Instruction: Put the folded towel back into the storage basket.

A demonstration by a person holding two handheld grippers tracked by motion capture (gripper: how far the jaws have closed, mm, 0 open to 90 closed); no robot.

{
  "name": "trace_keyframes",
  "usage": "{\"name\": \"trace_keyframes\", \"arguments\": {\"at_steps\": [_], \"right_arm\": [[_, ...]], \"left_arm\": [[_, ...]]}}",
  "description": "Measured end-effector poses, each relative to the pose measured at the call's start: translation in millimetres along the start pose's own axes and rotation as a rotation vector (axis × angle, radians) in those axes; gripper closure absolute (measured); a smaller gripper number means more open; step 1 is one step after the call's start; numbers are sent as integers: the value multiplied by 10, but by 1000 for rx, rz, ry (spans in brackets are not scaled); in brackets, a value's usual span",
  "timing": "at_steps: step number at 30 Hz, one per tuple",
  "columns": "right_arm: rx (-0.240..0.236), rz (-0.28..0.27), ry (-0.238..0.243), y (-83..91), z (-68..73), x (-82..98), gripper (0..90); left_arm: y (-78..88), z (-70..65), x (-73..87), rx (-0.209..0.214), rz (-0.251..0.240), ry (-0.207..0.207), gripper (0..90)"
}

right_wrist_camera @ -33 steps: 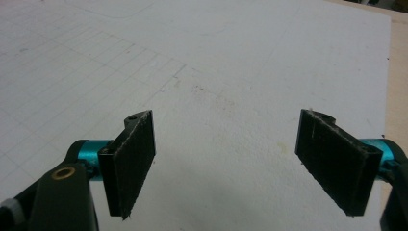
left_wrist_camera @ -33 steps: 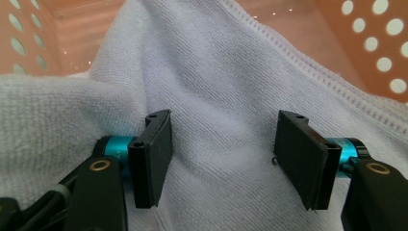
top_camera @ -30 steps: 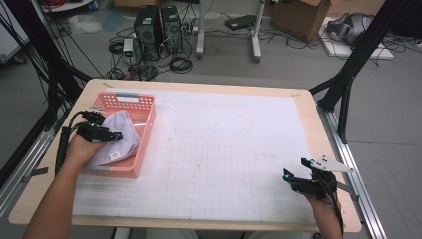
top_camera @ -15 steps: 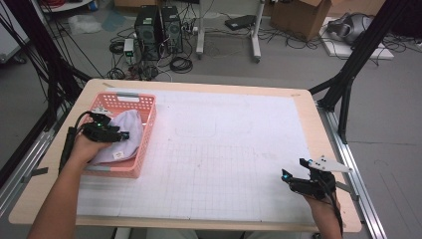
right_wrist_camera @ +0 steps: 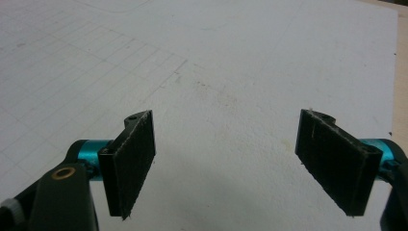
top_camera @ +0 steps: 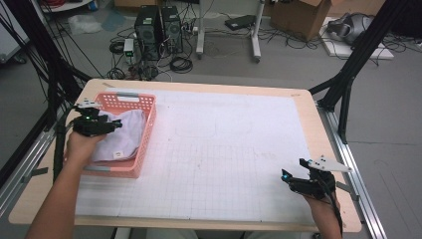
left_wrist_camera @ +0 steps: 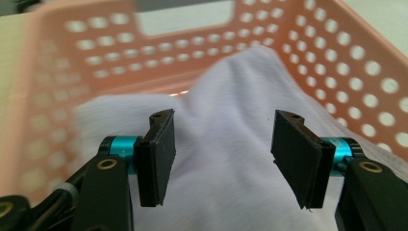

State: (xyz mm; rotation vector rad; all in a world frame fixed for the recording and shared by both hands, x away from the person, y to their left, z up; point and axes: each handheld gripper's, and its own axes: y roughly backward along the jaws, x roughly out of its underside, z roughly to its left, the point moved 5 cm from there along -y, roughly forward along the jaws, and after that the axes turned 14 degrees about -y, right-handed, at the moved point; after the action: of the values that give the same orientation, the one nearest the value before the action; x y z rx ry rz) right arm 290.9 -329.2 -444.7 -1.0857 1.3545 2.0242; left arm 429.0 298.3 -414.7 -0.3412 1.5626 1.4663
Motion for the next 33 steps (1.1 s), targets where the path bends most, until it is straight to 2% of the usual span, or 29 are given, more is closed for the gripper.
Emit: {"name": "trace_keyframes", "arguments": {"at_steps": [2,3,5,7,8,9,12,16,19,21,23,27,31,32,33], "right_arm": [[-2,0,0,-2,5,-1,207],[-2,0,0,-2,5,-1,207],[-2,3,-1,-1,10,1,207],[-2,4,-3,-7,14,3,207],[-4,2,-1,-11,16,1,206],[-3,5,0,-10,19,1,207],[-2,5,4,-9,18,4,207],[1,5,-6,6,-7,13,207],[1,6,-5,3,-10,14,206],[-1,7,0,-3,-8,14,206],[-1,7,1,-6,-3,11,207],[-2,7,-3,-3,1,11,207],[-3,-6,-4,10,6,-3,207],[-11,-7,-17,17,14,-4,207],[-16,-16,-17,20,12,-11,207]], "left_arm": [[48,68,56,-41,53,0,517],[61,95,86,-54,75,2,517],[36,105,128,-19,106,40,542],[-44,72,183,8,178,45,536],[-96,59,206,2,208,48,513],[-129,52,209,-18,219,31,514],[-251,25,207,-31,217,44,498],[-339,36,187,-20,166,67,491],[-371,43,184,-3,132,57,488],[-356,46,166,5,103,68,489],[-304,53,117,28,34,91,466],[-143,47,-5,37,-100,89,418],[31,35,-98,42,-211,82,355],[81,31,-115,45,-239,87,340],[128,19,-133,66,-271,97,339]]}}
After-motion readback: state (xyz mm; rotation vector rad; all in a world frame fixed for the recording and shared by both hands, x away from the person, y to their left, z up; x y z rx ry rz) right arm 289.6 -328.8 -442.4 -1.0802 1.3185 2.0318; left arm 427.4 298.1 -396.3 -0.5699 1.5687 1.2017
